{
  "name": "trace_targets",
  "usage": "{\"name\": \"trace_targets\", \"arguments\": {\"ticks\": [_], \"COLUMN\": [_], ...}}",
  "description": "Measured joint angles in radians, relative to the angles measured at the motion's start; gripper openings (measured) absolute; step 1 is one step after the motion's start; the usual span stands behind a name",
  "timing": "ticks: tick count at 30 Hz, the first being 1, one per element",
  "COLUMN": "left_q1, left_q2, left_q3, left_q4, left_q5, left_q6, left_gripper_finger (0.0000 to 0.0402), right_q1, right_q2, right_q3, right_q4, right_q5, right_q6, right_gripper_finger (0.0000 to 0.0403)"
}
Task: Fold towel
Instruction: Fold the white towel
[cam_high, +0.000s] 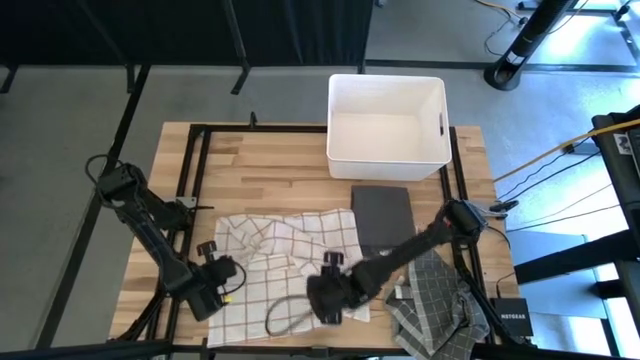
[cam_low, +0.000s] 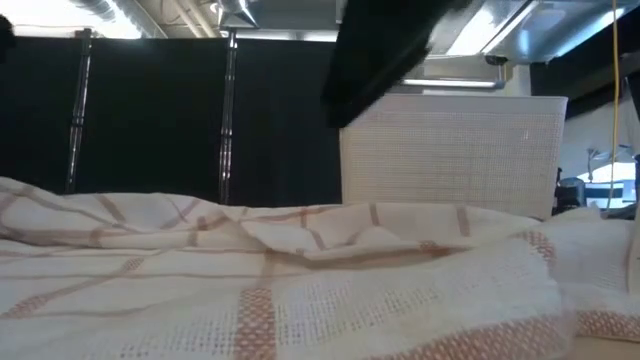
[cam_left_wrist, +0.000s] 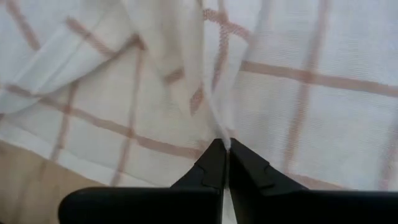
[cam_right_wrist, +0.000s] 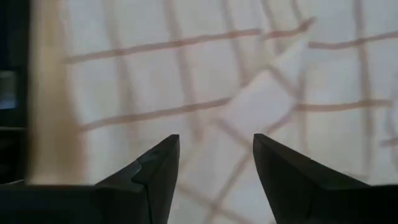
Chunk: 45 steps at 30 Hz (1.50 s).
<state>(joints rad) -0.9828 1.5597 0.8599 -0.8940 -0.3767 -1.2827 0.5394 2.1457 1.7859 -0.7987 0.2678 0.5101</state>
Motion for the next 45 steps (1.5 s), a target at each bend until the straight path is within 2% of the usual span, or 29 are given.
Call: {"name": "trace_targets", "arguments": {"ticks": [8,16,19,24,26,29,35,45], "left_q1": [-0.04,-0.04,-0.04,-0.045,-0.045,-0.045,-0.045,-0.045], "left_q2": [0.0,0.0,0.0,0.0,0.0,0.0,0.0,0.0], "left_q3": [0.003,0.003,0.003,-0.001,-0.001,-0.001,-0.001,-0.001], "left_q4": [0.008,0.015,0.015,0.016,0.02,0.02,0.02,0.021], "left_q5": [-0.013,-0.037,-0.038,-0.039,-0.039,-0.039,-0.039,-0.039], "left_q6": [-0.051,-0.045,-0.046,-0.051,-0.051,-0.053,-0.053,-0.056], "left_gripper_finger": [0.0003,0.0007,0.0003,0.0003,0.0006,0.0008,0.0003,0.0006], "right_q1": [0.135,0.111,0.093,0.072,0.072,0.075,0.073,0.07], "right_q2": [0.096,0.131,0.13,0.129,0.128,0.123,0.122,0.127], "right_q3": [-0.002,0.0,0.0,0.007,0.029,0.067,0.066,-0.001], "right_q4": [-0.019,-0.059,-0.063,-0.062,-0.066,-0.077,-0.123,-0.108], "right_q5": [0.064,0.167,0.139,-0.041,-0.071,-0.056,0.132,0.012], "right_q6": [0.118,0.142,0.147,0.189,0.198,0.194,0.215,0.246], "right_gripper_finger": [0.0208,0.0208,0.0208,0.0208,0.0208,0.0208,0.0208,0.0208]}}
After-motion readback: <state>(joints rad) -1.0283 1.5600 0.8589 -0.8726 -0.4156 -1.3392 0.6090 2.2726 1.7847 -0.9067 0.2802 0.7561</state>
